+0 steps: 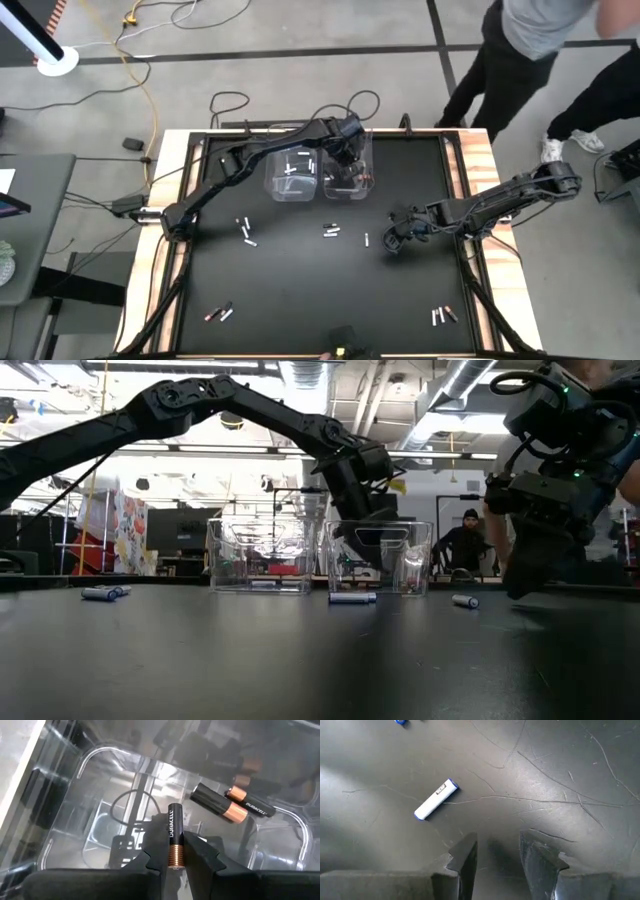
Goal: Sort batteries
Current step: Put the black battery into the right transparent bin
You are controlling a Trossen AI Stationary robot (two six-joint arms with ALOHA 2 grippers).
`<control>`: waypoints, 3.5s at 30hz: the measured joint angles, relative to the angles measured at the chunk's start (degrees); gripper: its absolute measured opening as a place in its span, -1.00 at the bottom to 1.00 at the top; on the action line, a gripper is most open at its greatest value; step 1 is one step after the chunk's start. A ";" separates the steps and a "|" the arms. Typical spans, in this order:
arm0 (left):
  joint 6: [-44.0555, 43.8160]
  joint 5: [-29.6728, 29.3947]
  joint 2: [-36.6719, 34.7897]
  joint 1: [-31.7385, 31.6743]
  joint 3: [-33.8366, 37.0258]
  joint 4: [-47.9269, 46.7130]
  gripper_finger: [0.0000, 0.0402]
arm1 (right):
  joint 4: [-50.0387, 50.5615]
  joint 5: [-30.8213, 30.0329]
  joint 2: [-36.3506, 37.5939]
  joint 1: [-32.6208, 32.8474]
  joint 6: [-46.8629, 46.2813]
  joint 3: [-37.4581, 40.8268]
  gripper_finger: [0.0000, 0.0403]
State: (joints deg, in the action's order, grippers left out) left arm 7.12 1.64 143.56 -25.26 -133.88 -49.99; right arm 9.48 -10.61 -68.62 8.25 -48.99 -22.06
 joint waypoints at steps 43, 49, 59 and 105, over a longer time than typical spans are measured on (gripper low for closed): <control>3.47 -3.21 -29.68 -3.17 -0.84 -15.19 -0.43 | 0.00 0.00 0.01 -0.04 -10.94 -0.02 -0.19; 3.61 -3.22 -36.83 -3.43 11.87 -13.37 -0.43 | 0.02 -0.02 0.00 -0.04 -12.62 -0.02 -0.19; -0.31 -3.33 -68.20 -4.64 58.84 9.40 -0.43 | 0.00 -1.36 0.00 -0.02 -15.33 -0.02 -0.19; -26.91 -3.38 -100.86 -0.57 96.61 -11.82 -0.43 | -0.07 -6.05 0.00 0.01 -6.47 -0.02 -0.19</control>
State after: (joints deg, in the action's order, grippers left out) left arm -19.79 -1.74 42.70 -25.83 -37.28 -61.81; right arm 9.41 -16.67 -68.62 8.26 -55.46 -22.09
